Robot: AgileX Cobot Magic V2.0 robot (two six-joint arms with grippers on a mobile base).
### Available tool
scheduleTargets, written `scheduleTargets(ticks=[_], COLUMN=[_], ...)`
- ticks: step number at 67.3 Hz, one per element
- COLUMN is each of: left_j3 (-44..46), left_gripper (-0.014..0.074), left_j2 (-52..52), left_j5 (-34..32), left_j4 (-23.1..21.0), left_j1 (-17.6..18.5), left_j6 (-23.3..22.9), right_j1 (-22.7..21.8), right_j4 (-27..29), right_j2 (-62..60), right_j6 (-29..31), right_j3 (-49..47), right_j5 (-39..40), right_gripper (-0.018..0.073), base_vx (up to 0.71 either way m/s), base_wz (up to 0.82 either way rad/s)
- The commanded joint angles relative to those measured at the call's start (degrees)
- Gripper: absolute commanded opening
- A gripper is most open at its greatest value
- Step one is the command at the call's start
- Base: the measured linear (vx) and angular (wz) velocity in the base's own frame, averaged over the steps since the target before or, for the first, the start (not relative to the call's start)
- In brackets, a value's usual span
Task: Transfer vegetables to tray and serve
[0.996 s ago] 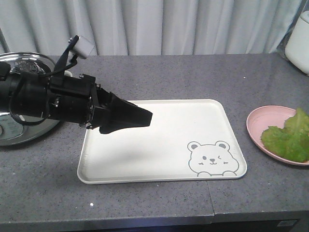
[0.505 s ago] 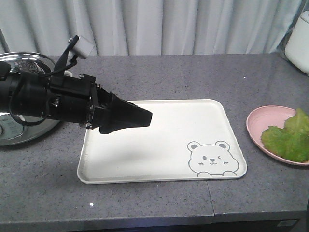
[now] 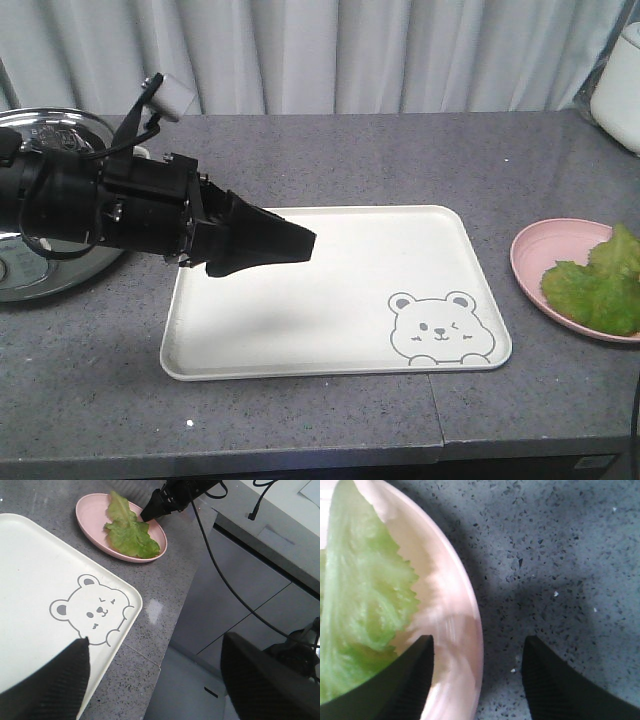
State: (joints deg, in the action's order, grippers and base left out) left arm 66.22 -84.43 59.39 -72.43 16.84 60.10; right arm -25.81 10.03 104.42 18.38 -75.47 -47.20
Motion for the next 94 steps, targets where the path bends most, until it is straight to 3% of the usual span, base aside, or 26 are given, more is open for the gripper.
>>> scheduleTargets(ticks=[1, 23, 46, 60, 79, 94], left_j3=[1.6, 1.6, 1.6, 1.6, 1.6, 1.6], left_gripper=[0.0535, 0.0535, 0.0535, 0.0535, 0.0535, 0.0535], left_j2=[2.1, 2.1, 2.1, 2.1, 2.1, 2.1], left_j5=[0.1, 0.1, 0.1, 0.1, 0.1, 0.1], left_j4=[-4.2, -4.2, -4.2, -4.2, -4.2, -4.2], left_j1=[0.1, 0.1, 0.1, 0.1, 0.1, 0.1], left_j6=[0.1, 0.1, 0.1, 0.1, 0.1, 0.1], right_j1=[-0.4, -0.4, -0.3, -0.3, -0.3, -0.3], right_j4=[0.2, 0.2, 0.8, 0.8, 1.4, 6.6], right_j2=[-2.0, -2.0, -1.1, -1.1, -4.5, -10.2], right_j6=[0.5, 1.1, 1.6, 2.0, 2.0, 3.5], right_j3=[-1.8, -1.8, -1.8, -1.8, -1.8, -1.8], right_j5=[1.9, 0.3, -2.0, -2.4, -2.2, -2.2], right_gripper=[0.0342, 0.014, 0.0111, -0.0014, -0.0008, -0.0007], base_vx=[0.0, 0.0, 0.0, 0.0, 0.0, 0.0], base_wz=[0.0, 0.0, 0.0, 0.0, 0.0, 0.0])
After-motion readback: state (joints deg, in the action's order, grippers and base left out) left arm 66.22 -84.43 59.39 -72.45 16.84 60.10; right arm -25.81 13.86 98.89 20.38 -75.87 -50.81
